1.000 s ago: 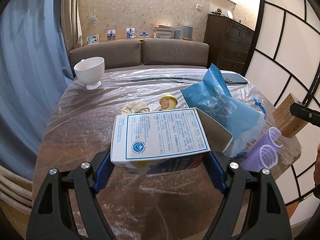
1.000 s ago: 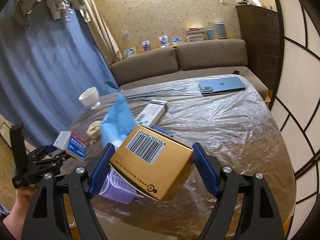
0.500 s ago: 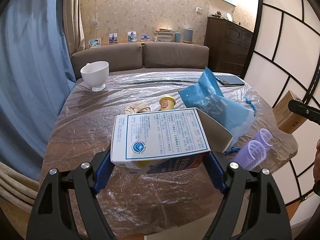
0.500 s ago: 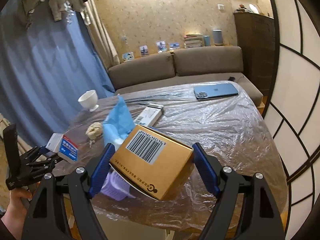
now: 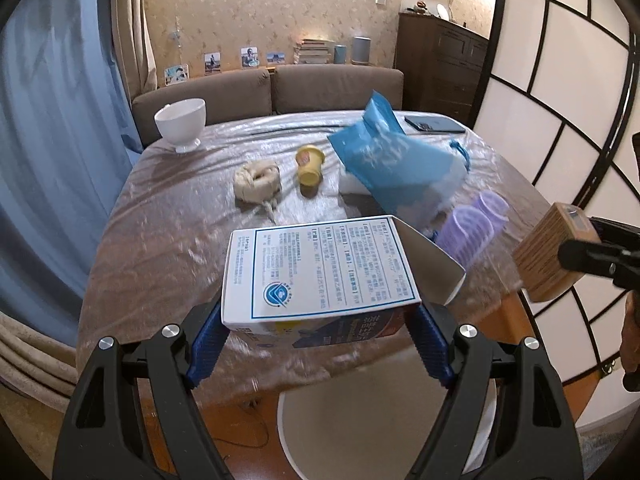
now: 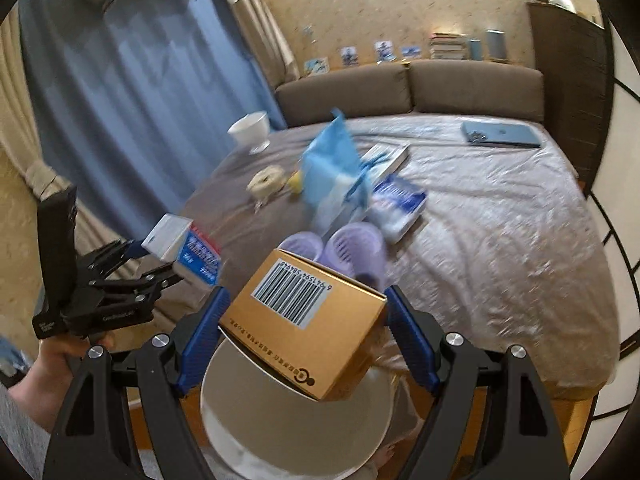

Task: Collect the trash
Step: 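Carry both boxes off the table and hold them over the white bin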

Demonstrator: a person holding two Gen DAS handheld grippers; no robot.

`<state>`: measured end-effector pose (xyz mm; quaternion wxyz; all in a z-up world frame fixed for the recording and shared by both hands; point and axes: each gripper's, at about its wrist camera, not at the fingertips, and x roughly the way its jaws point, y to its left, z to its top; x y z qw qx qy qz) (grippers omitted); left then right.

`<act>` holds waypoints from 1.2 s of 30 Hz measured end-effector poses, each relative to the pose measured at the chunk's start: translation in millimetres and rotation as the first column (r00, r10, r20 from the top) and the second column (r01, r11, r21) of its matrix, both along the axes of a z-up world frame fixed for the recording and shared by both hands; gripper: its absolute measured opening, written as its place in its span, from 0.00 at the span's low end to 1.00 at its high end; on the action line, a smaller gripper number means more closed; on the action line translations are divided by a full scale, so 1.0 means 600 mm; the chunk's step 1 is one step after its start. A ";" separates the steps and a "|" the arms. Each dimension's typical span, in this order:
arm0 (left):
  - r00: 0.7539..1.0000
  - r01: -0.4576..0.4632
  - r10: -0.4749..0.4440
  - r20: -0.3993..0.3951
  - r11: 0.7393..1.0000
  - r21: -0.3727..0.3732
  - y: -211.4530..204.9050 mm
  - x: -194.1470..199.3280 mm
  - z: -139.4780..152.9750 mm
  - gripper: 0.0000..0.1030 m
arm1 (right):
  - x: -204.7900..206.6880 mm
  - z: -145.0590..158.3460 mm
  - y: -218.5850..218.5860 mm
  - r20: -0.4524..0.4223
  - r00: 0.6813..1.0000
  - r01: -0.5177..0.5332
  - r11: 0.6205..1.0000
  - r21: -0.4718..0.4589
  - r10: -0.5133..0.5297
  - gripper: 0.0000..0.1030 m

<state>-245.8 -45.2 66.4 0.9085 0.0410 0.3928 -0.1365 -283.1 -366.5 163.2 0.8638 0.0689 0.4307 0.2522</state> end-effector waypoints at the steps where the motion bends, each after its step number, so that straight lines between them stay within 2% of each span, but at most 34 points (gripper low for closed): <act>1: 1.000 0.002 -0.002 -0.003 1.000 0.001 -0.001 -0.004 -0.001 0.79 | -0.005 -0.003 0.007 -0.005 1.000 -0.015 1.000 -0.001 0.015 0.75; 14: 0.997 0.056 -0.054 -0.061 0.998 0.032 -0.019 -0.058 -0.032 0.79 | -0.037 -0.055 0.054 -0.083 0.993 -0.088 0.996 -0.029 0.085 0.75; 25: 0.989 0.113 -0.106 -0.102 0.991 0.065 -0.039 -0.090 -0.062 0.79 | -0.051 -0.103 0.052 -0.151 0.986 -0.074 0.996 -0.042 0.067 0.75; 36: 0.975 0.149 -0.132 -0.178 0.985 0.087 -0.046 -0.098 -0.118 0.79 | -0.048 -0.156 0.052 -0.205 0.977 -0.070 0.995 -0.075 0.053 0.75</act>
